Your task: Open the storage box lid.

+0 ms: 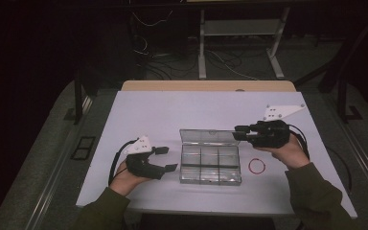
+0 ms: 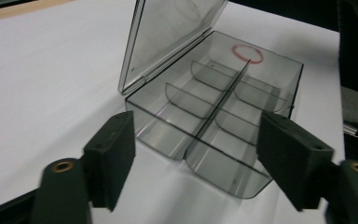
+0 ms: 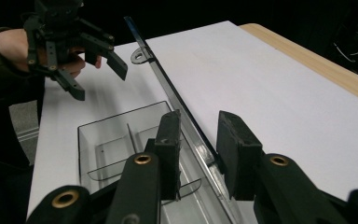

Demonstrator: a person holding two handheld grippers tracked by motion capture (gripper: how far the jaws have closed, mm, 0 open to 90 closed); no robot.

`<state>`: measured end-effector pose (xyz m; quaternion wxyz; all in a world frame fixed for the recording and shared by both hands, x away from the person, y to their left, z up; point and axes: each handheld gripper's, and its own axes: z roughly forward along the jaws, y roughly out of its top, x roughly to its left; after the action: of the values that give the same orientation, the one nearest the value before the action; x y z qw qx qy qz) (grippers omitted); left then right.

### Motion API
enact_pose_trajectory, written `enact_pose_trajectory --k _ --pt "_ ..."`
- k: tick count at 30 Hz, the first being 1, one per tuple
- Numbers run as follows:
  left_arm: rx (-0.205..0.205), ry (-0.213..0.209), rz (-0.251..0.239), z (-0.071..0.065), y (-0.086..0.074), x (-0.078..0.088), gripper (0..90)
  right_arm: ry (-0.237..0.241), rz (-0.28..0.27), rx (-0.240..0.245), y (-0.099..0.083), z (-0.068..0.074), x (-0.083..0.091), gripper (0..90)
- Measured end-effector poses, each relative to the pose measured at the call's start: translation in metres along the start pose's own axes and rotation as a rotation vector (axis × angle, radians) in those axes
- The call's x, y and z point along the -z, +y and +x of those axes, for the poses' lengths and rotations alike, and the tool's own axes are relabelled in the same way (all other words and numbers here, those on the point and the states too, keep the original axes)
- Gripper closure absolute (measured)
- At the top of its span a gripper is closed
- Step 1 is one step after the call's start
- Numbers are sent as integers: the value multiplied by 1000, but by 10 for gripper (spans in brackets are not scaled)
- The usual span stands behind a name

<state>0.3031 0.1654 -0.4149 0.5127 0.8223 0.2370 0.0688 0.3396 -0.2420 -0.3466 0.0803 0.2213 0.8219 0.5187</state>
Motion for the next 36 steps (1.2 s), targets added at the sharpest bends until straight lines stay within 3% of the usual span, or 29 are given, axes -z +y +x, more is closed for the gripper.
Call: enact_pose_trajectory --k 7,19,28,36 --pt "28 60 4 0 -10 4 150 -10 -2 -3 4 -7 -2 707" --pt "57 85 30 -5 -19 8 12 -21 -2 -10 8 -17 -5 720" --pt "69 101 32 -5 -22 6 0 -34 -2 -19 12 -26 -9 729" --pt "53 95 47 -4 -24 5 0 -44 -6 -26 14 -34 -12 738"
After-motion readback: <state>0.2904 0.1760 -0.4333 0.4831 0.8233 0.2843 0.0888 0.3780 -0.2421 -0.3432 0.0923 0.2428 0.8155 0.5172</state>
